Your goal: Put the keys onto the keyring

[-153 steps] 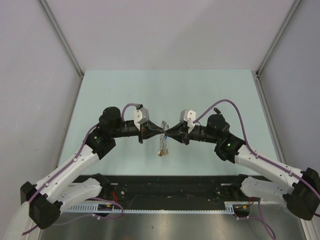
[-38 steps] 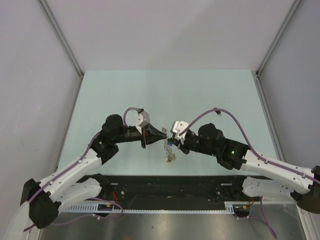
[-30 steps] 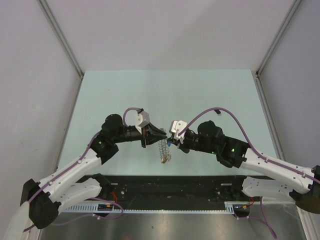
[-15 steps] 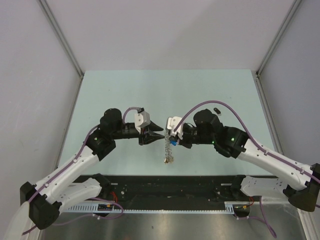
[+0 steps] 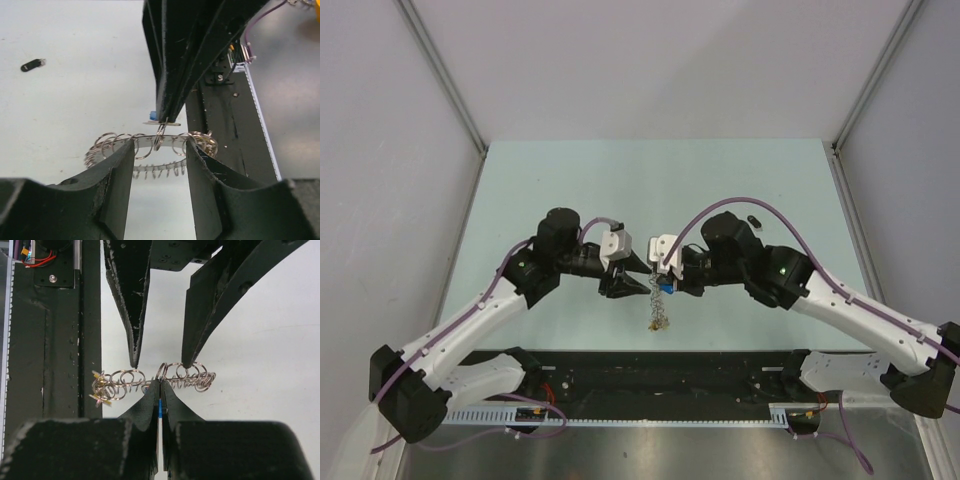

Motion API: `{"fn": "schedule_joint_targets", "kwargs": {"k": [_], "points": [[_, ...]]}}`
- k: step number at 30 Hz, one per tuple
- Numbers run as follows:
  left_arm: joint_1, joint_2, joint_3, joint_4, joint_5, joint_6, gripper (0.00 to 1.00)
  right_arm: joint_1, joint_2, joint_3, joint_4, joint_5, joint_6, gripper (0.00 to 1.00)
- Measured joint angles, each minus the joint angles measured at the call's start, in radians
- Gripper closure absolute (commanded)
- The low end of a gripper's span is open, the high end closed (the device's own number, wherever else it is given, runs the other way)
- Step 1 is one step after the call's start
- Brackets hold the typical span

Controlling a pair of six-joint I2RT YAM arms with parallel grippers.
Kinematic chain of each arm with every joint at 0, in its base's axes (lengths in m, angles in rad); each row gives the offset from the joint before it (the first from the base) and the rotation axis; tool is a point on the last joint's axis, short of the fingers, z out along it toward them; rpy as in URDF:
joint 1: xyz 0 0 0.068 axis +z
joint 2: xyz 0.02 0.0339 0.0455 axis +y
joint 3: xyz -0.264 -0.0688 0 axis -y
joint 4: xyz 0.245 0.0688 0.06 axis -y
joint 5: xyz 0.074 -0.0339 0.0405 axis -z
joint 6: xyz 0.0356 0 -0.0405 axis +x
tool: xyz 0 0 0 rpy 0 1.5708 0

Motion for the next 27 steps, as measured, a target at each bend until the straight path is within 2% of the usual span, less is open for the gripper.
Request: {"fn": "schedule_joint_targets", "kwargs": {"k": [11, 19, 22, 23, 27], "points": [[-0.023, 0.003, 0.011, -0.048, 0.008, 0.032, 0.68, 0.016, 0.026, 0.012, -0.021, -0.016, -0.01, 1.0], [-0.036, 0.019, 0.013, -0.055, 0.007, 0.035, 0.76, 0.022, 0.033, 0.015, -0.024, -0.017, -0.01, 1.0], [-0.04, 0.025, 0.018, -0.063, 0.005, 0.036, 0.88, 0.024, 0.033, 0.017, -0.025, -0.017, -0.01, 1.0], [-0.042, 0.027, 0.019, -0.066, 0.003, 0.037, 0.98, 0.024, 0.033, 0.018, -0.025, -0.016, -0.01, 1.0], [-0.043, 0.028, 0.024, -0.073, 0.0, 0.039, 1.0, 0.024, 0.033, 0.022, -0.029, -0.013, -0.011, 1.0]]}}
